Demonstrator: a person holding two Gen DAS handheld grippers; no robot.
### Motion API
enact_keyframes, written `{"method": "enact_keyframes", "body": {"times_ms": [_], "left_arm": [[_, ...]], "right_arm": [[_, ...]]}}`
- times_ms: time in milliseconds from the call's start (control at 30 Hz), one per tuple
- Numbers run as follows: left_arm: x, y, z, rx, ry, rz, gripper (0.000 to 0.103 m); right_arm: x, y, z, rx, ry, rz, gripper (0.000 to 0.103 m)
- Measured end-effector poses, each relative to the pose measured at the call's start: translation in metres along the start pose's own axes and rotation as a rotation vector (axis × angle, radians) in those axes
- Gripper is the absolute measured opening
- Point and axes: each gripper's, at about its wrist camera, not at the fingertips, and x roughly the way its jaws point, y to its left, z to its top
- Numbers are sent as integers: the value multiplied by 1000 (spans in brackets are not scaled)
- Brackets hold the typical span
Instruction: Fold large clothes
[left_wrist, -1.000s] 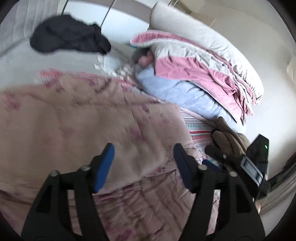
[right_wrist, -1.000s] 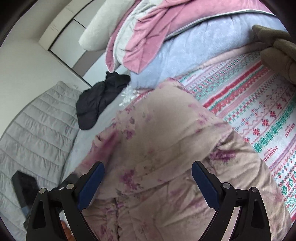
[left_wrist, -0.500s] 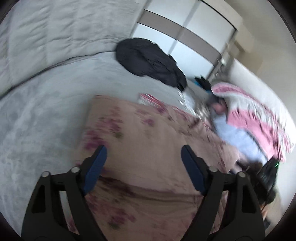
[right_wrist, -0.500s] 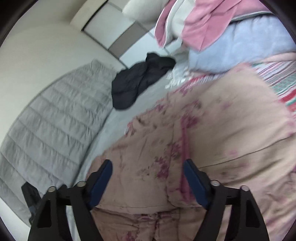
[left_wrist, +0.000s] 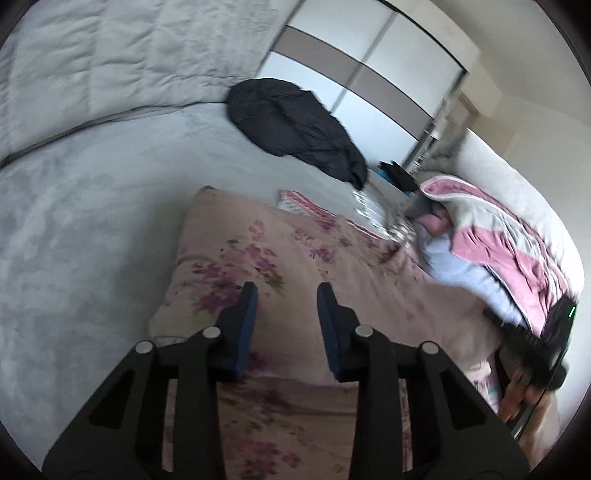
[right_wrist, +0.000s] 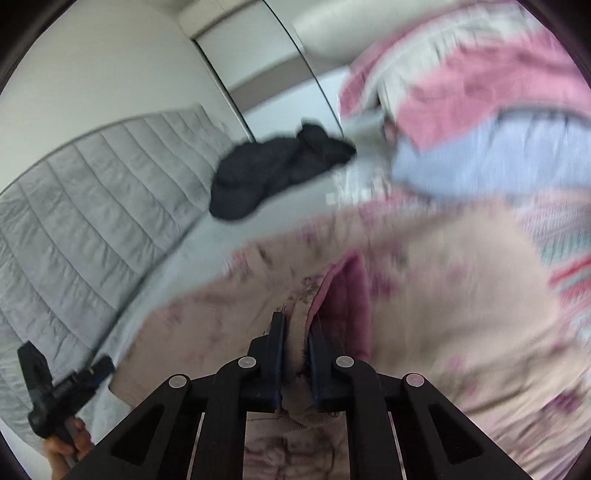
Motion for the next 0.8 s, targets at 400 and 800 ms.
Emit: {"method": "enact_keyframes", "body": {"times_ms": [400,800], "left_arm": [[59,-11,-35,131,206,128,34],[55,-25,-35,152,194,137,67]], "right_arm": [[56,-55,-46,-61,171,-210,11],[49,-36,-36,-147,203,-300,38]]}}
